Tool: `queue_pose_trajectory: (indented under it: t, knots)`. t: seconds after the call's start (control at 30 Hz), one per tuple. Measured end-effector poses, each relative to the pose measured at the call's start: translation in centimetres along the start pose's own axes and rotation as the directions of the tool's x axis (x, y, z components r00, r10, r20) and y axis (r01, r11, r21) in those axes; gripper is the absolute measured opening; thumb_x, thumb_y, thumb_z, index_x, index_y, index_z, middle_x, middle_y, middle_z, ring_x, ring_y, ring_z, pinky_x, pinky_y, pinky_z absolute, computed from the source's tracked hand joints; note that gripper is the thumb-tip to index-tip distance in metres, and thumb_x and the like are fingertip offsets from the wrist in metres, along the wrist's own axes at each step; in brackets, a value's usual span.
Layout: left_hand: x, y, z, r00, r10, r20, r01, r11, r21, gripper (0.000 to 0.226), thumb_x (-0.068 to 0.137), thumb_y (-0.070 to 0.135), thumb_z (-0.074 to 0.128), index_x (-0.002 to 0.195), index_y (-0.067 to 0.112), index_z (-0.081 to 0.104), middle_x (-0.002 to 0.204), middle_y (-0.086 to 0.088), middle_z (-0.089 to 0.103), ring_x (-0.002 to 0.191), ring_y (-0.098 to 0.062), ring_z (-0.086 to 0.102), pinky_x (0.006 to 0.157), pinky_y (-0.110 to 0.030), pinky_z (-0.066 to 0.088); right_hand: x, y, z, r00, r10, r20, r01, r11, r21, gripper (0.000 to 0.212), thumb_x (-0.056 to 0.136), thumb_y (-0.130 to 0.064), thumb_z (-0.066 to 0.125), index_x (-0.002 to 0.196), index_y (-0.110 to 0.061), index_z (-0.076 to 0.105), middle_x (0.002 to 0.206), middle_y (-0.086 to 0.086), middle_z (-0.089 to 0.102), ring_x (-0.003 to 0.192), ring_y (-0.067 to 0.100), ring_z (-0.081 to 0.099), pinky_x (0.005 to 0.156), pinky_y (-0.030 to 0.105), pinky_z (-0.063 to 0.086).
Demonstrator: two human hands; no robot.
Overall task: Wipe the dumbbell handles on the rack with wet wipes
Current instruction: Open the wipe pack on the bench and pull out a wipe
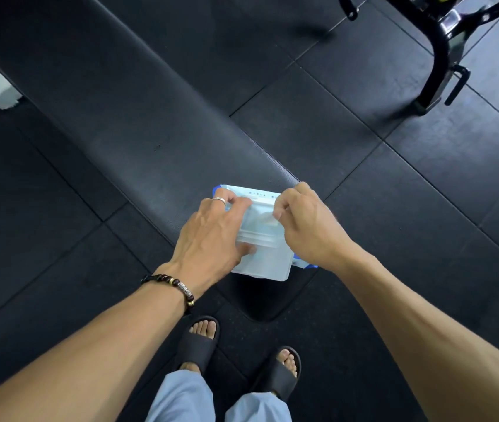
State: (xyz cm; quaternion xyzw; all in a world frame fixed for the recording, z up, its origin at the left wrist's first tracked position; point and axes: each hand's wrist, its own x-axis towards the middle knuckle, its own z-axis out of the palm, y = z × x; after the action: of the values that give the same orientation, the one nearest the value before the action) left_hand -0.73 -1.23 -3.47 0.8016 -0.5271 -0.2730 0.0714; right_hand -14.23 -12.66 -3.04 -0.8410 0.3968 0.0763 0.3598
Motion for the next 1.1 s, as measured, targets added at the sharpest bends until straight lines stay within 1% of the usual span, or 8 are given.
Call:
queue_pose_trajectory:
  t: [0.23, 0.33, 0.43, 0.5, 0.6, 0.77, 0.93, 1.1]
  knots:
    - [0.5, 0.0, -0.2, 1.0, -0.004, 0.006, 0.003, 1.0, 0.028, 0.065, 0.079, 0.042, 0.076, 0.133, 0.026, 0.043, 0.134, 0.001, 0.037, 0.112, -0.026, 0.047, 0.078, -0.035, 0.042, -0.7, -0.2, -1.2, 0.973, 0.214, -0.083, -0.168, 0.911, 0.376, 0.016, 0.104, -0.008, 0.039, 0.096, -0.004, 0.053, 0.084, -0.002, 0.052, 0.062, 0.009, 0.043, 0.052, 0.013, 0.038]
    - [0.5, -0.1, -0.4, 1.0, 0.006, 0.016, -0.007, 0.999, 0.047, 0.066, 0.08, 0.045, 0.075, 0.134, 0.026, 0.042, 0.134, 0.001, 0.037, 0.113, -0.026, 0.046, 0.078, -0.035, 0.042, -0.7, -0.6, -0.6, 0.968, 0.231, -0.097, -0.162, 0.872, 0.461, 0.01, 0.102, -0.021, 0.052, 0.111, -0.016, 0.052, 0.097, -0.001, 0.065, 0.089, 0.014, 0.061, 0.069, 0.023, 0.046]
    - [0.5, -0.2, -0.2, 0.999, 0.034, 0.005, -0.034, 0.996, 0.08, 0.071, 0.08, 0.046, 0.075, 0.138, 0.025, 0.04, 0.138, 0.0, 0.035, 0.121, -0.026, 0.042, 0.084, -0.037, 0.042, -0.7, -0.6, -0.2, 0.996, 0.091, 0.02, -0.093, 0.98, 0.175, 0.062, 0.085, -0.031, 0.077, 0.139, -0.025, 0.048, 0.115, -0.007, 0.056, 0.108, 0.012, 0.053, 0.09, 0.029, 0.044]
    - [0.4, -0.2, -0.1, 0.997, 0.071, -0.026, -0.069, 0.994, 0.08, 0.079, 0.078, 0.043, 0.077, 0.143, 0.023, 0.036, 0.151, -0.001, 0.028, 0.138, -0.026, 0.029, 0.097, -0.039, 0.04, -0.6, -0.5, 0.3, 1.0, 0.005, -0.029, -0.006, 1.0, -0.028, 0.043, 0.087, -0.025, 0.075, 0.128, -0.02, 0.063, 0.117, -0.003, 0.054, 0.112, 0.018, 0.052, 0.092, 0.034, 0.045]
    - [0.7, -0.2, -0.1, 0.99, 0.139, 0.029, -0.142, 0.982, 0.128, 0.086, 0.083, 0.041, 0.073, 0.151, 0.019, 0.026, 0.163, 0.003, 0.017, 0.151, -0.025, 0.009, 0.112, -0.038, 0.029, -0.6, -0.4, 0.4, 0.991, 0.02, -0.136, -0.014, 0.999, 0.045, 0.011, 0.095, -0.022, 0.067, 0.101, -0.015, 0.075, 0.105, -0.001, 0.061, 0.099, 0.02, 0.057, 0.086, 0.037, 0.047]
    - [1.4, -0.1, -0.6, 0.988, 0.14, 0.068, -0.15, 0.974, 0.168, 0.083, 0.08, 0.044, 0.075, 0.147, 0.022, 0.031, 0.157, 0.008, 0.031, 0.151, -0.022, 0.014, 0.11, -0.037, 0.027, -1.4, -1.0, -2.4, 0.988, 0.153, -0.006, -0.146, 0.953, 0.267, 0.014, 0.097, -0.022, 0.061, 0.085, -0.021, 0.067, 0.07, -0.009, 0.064, 0.06, 0.004, 0.057, 0.06, 0.028, 0.045]
    - [1.3, 0.5, -1.4, 0.987, 0.11, 0.113, -0.133, 0.964, 0.231, 0.074, 0.08, 0.047, 0.074, 0.14, 0.024, 0.036, 0.153, 0.011, 0.036, 0.15, -0.02, 0.014, 0.107, -0.039, 0.03, -2.3, -1.6, -4.6, 0.964, 0.258, -0.062, -0.186, 0.823, 0.536, 0.014, 0.1, -0.016, 0.056, 0.091, -0.009, 0.065, 0.087, 0.013, 0.073, 0.086, 0.037, 0.069, 0.08, 0.05, 0.06]
    - [1.1, 1.8, -2.6, 0.973, 0.095, 0.212, -0.115, 0.99, 0.081, 0.072, 0.082, 0.019, 0.065, 0.145, 0.022, 0.031, 0.158, 0.005, 0.027, 0.152, -0.023, 0.005, 0.118, -0.045, 0.021, -3.5, -2.4, -7.9, 0.957, 0.25, -0.15, -0.097, 0.758, 0.645, 0.015, 0.097, -0.014, 0.061, 0.084, -0.012, 0.068, 0.072, 0.001, 0.068, 0.064, 0.014, 0.062, 0.057, 0.03, 0.05]
